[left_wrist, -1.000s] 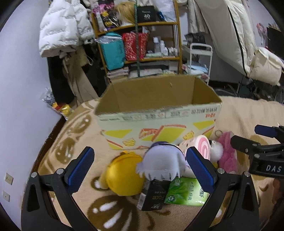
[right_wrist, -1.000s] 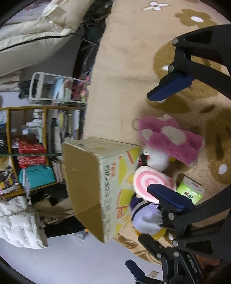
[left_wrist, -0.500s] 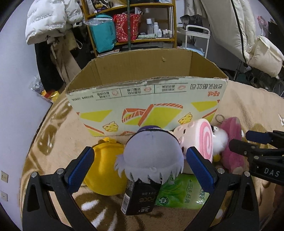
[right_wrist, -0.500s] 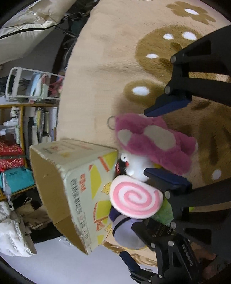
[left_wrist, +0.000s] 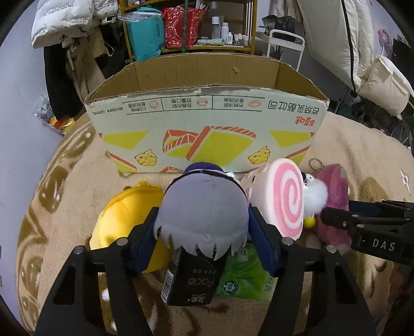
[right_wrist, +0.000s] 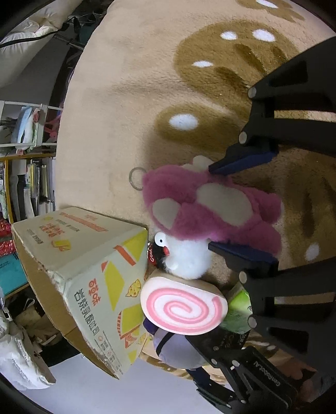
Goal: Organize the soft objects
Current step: 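Lift the doll with the left tool while the right tool lifts the pink bear over the box, then open the left tool to drop the doll into the box while the right tool releases the bear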
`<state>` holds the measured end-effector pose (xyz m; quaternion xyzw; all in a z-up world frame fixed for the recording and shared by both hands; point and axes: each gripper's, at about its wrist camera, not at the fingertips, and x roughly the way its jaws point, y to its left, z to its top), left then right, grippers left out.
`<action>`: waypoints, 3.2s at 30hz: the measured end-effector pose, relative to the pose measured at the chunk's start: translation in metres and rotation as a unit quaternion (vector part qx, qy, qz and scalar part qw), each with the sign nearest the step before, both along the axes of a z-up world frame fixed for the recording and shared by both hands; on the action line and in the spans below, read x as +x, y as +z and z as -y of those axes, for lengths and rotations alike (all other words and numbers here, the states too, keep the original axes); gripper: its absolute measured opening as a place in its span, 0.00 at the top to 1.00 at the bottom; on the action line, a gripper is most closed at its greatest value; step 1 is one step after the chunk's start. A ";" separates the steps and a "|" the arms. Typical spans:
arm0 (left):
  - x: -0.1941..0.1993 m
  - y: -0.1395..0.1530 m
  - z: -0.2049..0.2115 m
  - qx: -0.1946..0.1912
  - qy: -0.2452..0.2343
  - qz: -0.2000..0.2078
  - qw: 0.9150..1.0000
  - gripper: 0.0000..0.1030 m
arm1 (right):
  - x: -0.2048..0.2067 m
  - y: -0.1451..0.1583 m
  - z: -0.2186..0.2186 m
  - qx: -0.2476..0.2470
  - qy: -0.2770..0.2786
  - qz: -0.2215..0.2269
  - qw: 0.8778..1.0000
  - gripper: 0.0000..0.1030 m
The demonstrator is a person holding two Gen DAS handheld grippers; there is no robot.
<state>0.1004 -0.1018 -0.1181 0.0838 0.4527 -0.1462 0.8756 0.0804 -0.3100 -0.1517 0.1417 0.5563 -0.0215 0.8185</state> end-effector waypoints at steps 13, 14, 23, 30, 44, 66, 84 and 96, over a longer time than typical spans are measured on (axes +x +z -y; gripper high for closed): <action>-0.022 0.018 -0.013 -0.008 0.005 0.023 1.000 0.40 | -0.012 0.021 0.003 0.008 -0.004 0.032 0.999 0.64; -0.024 0.021 -0.015 -0.009 0.007 0.028 1.000 0.40 | -0.015 0.025 0.001 0.009 -0.003 0.039 0.999 0.64; -0.043 0.049 -0.045 -0.020 0.043 0.069 0.997 0.40 | -0.040 0.058 -0.012 0.004 0.003 0.095 0.995 0.65; -0.065 0.079 -0.065 -0.027 0.063 0.126 0.990 0.40 | -0.053 0.098 -0.015 0.006 0.013 0.181 0.983 0.65; -0.075 0.145 -0.077 -0.036 0.060 0.248 0.966 0.40 | -0.045 0.159 -0.038 -0.005 0.051 0.281 0.958 0.64; 0.037 0.139 -0.057 -0.021 0.042 0.259 0.965 0.39 | 0.051 0.172 -0.032 -0.011 0.082 0.320 0.944 0.64; 0.070 0.085 -0.039 0.008 0.027 0.192 0.981 0.37 | 0.079 0.106 -0.027 0.016 0.088 0.274 0.958 0.63; 0.056 0.089 -0.041 0.026 0.037 0.203 0.978 0.18 | 0.067 0.107 -0.027 0.023 0.085 0.262 0.961 0.48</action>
